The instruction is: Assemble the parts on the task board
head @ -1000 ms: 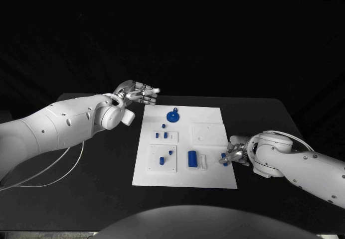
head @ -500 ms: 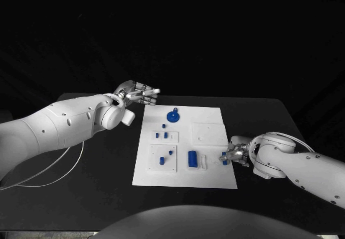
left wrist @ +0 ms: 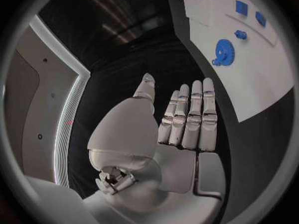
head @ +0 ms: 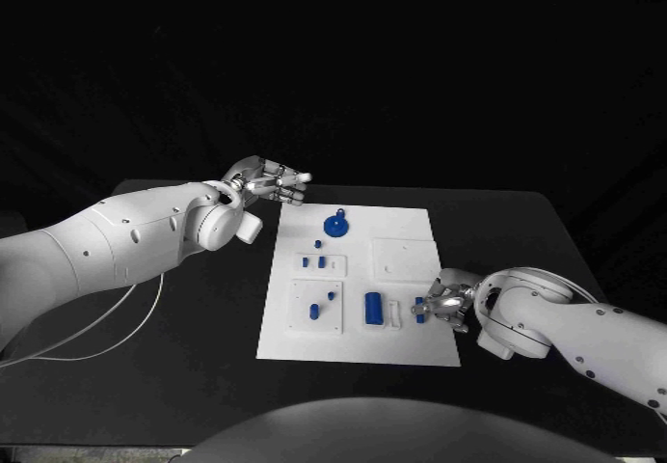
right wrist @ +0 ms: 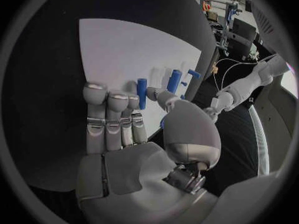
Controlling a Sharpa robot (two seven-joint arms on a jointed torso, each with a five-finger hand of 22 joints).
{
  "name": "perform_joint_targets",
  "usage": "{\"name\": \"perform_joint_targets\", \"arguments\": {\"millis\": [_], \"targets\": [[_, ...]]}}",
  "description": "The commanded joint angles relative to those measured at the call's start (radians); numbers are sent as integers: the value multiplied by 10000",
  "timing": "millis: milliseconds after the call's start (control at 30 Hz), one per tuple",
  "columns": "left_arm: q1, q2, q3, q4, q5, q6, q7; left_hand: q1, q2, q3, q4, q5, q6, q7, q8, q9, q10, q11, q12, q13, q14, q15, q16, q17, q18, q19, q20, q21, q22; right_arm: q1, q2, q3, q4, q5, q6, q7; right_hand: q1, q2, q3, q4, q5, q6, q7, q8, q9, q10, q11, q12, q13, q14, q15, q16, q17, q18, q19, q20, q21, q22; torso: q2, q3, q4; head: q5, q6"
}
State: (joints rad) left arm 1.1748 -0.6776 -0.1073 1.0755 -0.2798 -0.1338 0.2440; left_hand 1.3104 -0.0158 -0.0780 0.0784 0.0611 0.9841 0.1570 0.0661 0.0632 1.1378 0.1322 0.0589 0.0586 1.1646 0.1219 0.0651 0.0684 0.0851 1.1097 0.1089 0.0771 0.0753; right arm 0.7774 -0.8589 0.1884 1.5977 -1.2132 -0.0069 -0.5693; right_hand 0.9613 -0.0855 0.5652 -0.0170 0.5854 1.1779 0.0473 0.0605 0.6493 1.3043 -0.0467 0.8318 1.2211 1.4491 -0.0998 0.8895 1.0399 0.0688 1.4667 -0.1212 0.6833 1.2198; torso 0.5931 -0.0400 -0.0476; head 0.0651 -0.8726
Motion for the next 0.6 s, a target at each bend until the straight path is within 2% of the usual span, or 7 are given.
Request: {"name": "perform_joint_targets", "arguments": {"millis": [33, 167, 433, 500, 600], "targets": [[2, 17, 6, 21, -64, 171, 28, 8, 59, 5, -33, 21, -47, -5, -12, 11, -76, 12, 7, 10, -60, 17, -39, 14, -24, -37, 34, -30, -4, -25, -27, 21, 182, 627, -201, 85, 85, -7, 2242, -2357, 143, 22, -41, 37, -51, 138, -32, 51, 0, 35, 4, -68, -14, 56, 472, -4, -19, 19, -5, -2, 0, 11, 0], [2, 22, 6, 15, -165, 177, -9, -12, 61, -36, -59, 31, -51, -3, -14, 10, -74, 10, 8, 10, -52, 14, -39, 15, -24, -34, 31, -26, -2, -3, -45, 70, 339, 790, -88, 24, 93, 2, 2196, -2361, 188, 37, -44, 36, -75, 138, -33, 39, -12, 38, 4, -66, -11, 53, 472, -4, -41, 21, 4, -4, 5, 7, 0], [2, 28, 6, 1, -262, 194, -40, -48, -5, -15, -42, 26, -47, -3, -12, 11, -76, 11, 7, 10, -49, 13, -38, 15, -26, -34, 31, -26, -2, 11, 46, 97, 424, 1043, 304, -81, 107, 60, 2055, -2400, 268, 45, -39, 36, -186, 125, -30, 29, -26, 39, 7, -59, 3, 49, 470, -4, -76, 53, -3, -4, 2, 15, 0], [2, 36, 6, -4, -336, 199, -71, -40, -18, 9, -49, 205, -32, -9, -10, 12, -76, 9, 7, 10, -46, 12, -38, 15, -27, -32, 30, -25, -2, 13, 105, 99, 434, 1090, 510, -147, 111, 69, 2044, -2404, 279, 38, -39, 36, -195, 114, -28, 12, -34, 37, 9, -58, 5, 49, 466, -2, -90, 53, -1, -5, 7, 29, 0], [2, 41, 6, -8, -395, 204, -98, -40, -17, 9, -50, 216, -30, -9, -9, 12, -74, 9, 8, 10, -46, 12, -38, 16, -27, -31, 30, -25, -2, 15, 175, 101, 432, 1118, 660, -203, 114, 72, 2030, -2408, 301, 31, -33, 35, -205, 96, -23, -8, -43, 29, 13, -64, 5, 48, 461, 2, -107, 54, 9, -3, 7, 29, 0]]}}
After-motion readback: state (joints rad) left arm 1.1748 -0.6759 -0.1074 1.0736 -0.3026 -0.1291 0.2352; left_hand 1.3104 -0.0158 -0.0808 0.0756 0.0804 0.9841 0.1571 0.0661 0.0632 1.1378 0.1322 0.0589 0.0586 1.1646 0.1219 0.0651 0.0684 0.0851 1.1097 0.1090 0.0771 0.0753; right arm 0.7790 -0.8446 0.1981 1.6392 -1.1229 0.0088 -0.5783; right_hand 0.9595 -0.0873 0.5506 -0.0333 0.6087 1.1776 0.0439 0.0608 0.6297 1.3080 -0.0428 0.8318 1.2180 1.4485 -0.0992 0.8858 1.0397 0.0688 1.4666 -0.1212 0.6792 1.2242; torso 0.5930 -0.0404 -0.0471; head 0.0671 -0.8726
